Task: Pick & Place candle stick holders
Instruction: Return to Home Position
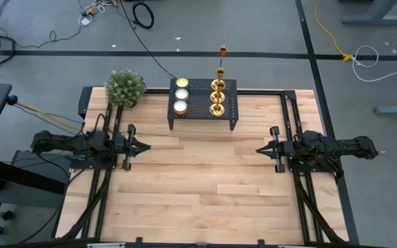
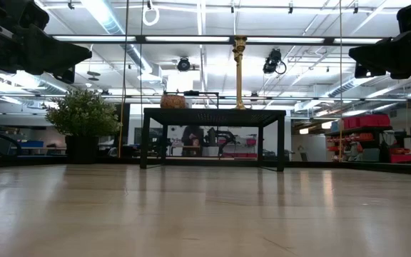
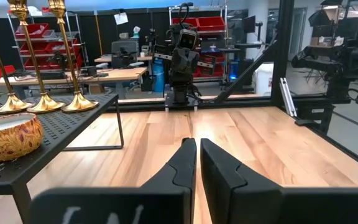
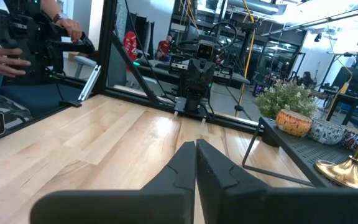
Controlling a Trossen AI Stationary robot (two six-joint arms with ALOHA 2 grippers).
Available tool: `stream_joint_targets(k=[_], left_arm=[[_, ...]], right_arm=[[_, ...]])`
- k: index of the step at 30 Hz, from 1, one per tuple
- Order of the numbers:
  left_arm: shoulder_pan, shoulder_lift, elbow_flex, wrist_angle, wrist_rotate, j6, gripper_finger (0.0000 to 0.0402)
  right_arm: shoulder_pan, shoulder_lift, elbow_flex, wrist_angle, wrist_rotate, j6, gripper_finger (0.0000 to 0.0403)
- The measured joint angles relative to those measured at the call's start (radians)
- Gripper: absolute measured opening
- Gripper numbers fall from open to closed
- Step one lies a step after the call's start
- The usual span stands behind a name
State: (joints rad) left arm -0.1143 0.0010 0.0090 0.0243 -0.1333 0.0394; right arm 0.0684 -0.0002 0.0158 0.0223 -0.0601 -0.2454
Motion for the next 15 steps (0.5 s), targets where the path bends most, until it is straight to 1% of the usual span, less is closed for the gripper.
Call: stream_joint_targets(k=[15], left_arm=[[0.000, 0.005, -0.002, 0.021, 0.000, -0.008, 0.0028]], right_arm=[[0.000, 0.000, 0.000, 0.000, 0.000, 0.000, 0.0013]])
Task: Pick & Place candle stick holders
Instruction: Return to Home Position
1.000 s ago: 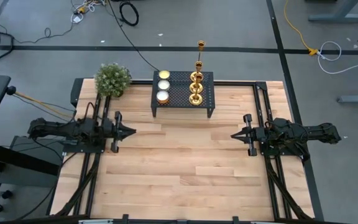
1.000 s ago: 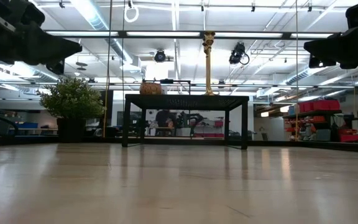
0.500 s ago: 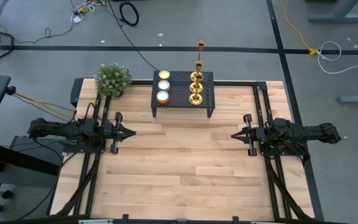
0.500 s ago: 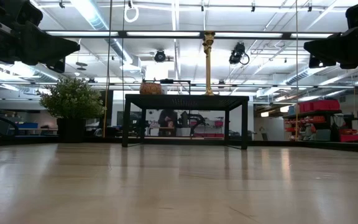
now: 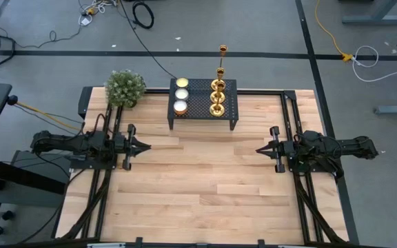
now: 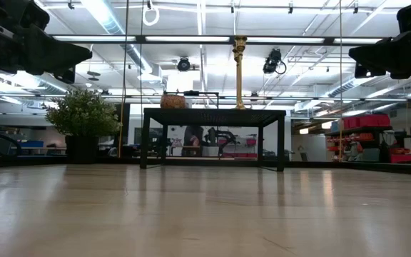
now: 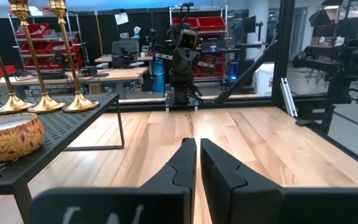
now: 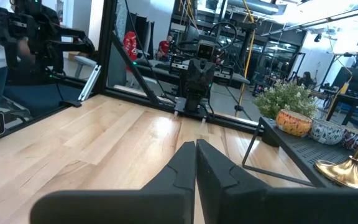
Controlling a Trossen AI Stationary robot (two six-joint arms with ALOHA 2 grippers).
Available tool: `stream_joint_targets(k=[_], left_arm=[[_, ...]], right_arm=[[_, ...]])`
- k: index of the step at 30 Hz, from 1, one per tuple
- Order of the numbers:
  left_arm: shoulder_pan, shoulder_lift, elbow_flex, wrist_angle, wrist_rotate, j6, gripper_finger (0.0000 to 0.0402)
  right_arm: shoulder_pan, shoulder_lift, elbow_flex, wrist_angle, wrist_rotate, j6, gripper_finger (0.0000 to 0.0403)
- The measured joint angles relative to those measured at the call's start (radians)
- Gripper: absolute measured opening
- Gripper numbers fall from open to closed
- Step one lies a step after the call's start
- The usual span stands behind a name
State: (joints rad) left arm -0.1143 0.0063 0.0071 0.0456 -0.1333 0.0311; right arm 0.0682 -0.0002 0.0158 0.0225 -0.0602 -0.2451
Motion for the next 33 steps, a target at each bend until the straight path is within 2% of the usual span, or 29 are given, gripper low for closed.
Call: stream_joint_targets(k=[33], left_arm=[[0.000, 0.000, 0.000, 0.013, 0.000, -0.002, 0.0028]], right_arm=[[0.000, 0.000, 0.000, 0.000, 0.000, 0.000, 0.0013]])
